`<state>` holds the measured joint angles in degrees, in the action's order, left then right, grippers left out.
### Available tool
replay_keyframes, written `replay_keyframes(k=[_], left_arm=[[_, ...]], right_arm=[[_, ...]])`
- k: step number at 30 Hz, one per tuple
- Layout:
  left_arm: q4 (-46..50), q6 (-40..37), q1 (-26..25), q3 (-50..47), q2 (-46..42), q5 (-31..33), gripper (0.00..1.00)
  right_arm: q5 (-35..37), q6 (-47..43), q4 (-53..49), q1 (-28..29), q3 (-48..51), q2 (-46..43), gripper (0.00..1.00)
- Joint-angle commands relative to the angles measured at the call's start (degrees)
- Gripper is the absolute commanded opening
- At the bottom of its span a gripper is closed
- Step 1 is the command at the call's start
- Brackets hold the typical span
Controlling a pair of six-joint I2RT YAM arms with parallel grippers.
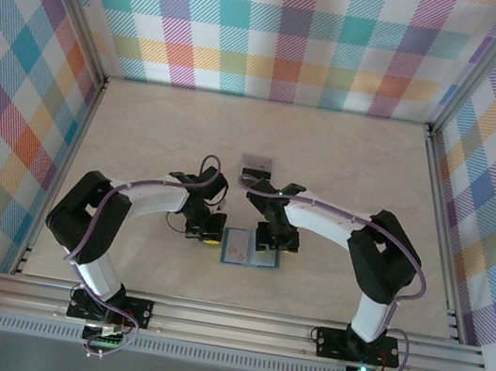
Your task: Take the credit cards out of the card holder
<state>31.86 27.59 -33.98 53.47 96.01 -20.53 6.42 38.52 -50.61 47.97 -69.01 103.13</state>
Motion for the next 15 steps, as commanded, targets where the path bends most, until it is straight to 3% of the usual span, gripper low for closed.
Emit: replay_keyframes(k=[1,15], left_arm=[[2.07,0.11,-0.38,2.05,-2.71,-1.25,0.01],[-0.62,3.06,-2.98,3.26,-1.6,-2.48,0.01]], right_arm=[[-0.99,0.23,-0.81,-0.24,-0.15,-2.78,0.61],[-1.54,-0.83,-2.21,-0.24,-1.94,-7.53,0.59]])
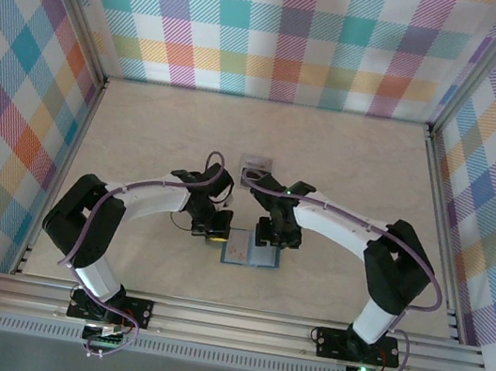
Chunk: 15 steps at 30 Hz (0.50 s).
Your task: Take the credit cards out of the card holder
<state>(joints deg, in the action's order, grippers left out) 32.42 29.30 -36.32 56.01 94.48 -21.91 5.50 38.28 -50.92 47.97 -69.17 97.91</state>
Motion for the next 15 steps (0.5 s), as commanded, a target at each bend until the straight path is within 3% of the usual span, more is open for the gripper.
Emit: replay_keyframes(k=[1,9,15], left_arm=[[-1.44,1.39,-0.76,0.78,0.25,-1.06,0.01],[-2.83,1.3,-0.88,0.44,2.69,-1.18,0.0],[-4.21,1.47,-1.02,-0.18,3.93,-1.91,0.0]], right_arm=[[-0.75,-0.66,-2.21,-0.23,-2.16,-2.75,0.59],[-5.39,-0.58,0.81,-0.24,-3.78,-5.65,0.47],[-18.49,2.04,11.97,-0.28,-1.92,-3.15,0.31]])
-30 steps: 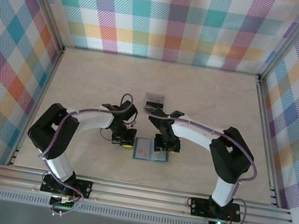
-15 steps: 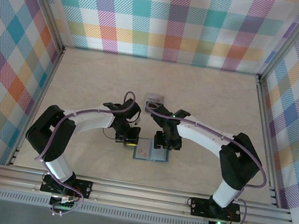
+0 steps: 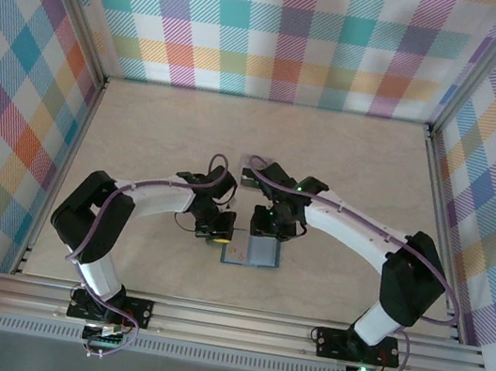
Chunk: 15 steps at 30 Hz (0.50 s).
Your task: Take the credit cards out of the card holder
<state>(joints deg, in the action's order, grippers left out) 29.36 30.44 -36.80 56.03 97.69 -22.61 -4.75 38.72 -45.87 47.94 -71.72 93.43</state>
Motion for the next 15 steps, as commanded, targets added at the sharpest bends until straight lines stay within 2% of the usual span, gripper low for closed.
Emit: replay_keyframes(k=[1,9,15], left_arm=[[-1.16,0.33,-0.63,-0.25,0.82,-1.31,0.0],[-0.1,-0.36,-0.64,-0.67,1.4,0.19,0.0],[1.86,-1.75,-0.65,-0.99,2.02,2.06,0.0]], right_arm=[[-9.77,2.32,9.1,-0.31,1.38,1.76,0.3],[-15.98,5.09,18.9,-2.6,7.18,7.74,0.18],[-16.87,5.74,22.18,-3.65,10.66,9.05,0.19]])
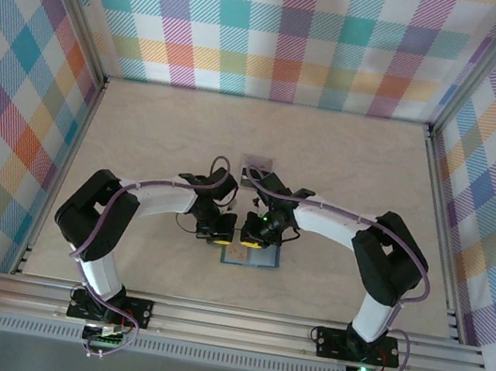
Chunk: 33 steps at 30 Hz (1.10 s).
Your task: Take the credit cards out of the card holder
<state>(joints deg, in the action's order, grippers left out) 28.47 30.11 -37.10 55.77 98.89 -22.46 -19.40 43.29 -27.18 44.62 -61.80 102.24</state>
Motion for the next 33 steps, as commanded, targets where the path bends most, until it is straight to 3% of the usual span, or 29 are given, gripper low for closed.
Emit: replay_keyframes(k=[1,13,27,33], left_arm=[[2.79,-1.3,-0.32,-0.83,0.75,1.85,0.0],[2.73,-1.08,-0.34,-1.25,0.05,1.8,0.0],[4.04,-1.43,-0.36,-0.84,-0.49,2.55,0.0],[4.66,-1.16,-0.81,0.56,-1.05,2.41,0.0]], right_arm=[[-2.31,1.18,3.81,-0.47,1.11,0.41,0.2],[-1.81,1.47,4.79,-0.68,2.67,1.29,0.23],[7.35,-2.45,-6.57,-0.61,-1.06,1.25,0.25],[4.24,-1.33,-3.53,-0.75,-0.1,-1.59,0.28]])
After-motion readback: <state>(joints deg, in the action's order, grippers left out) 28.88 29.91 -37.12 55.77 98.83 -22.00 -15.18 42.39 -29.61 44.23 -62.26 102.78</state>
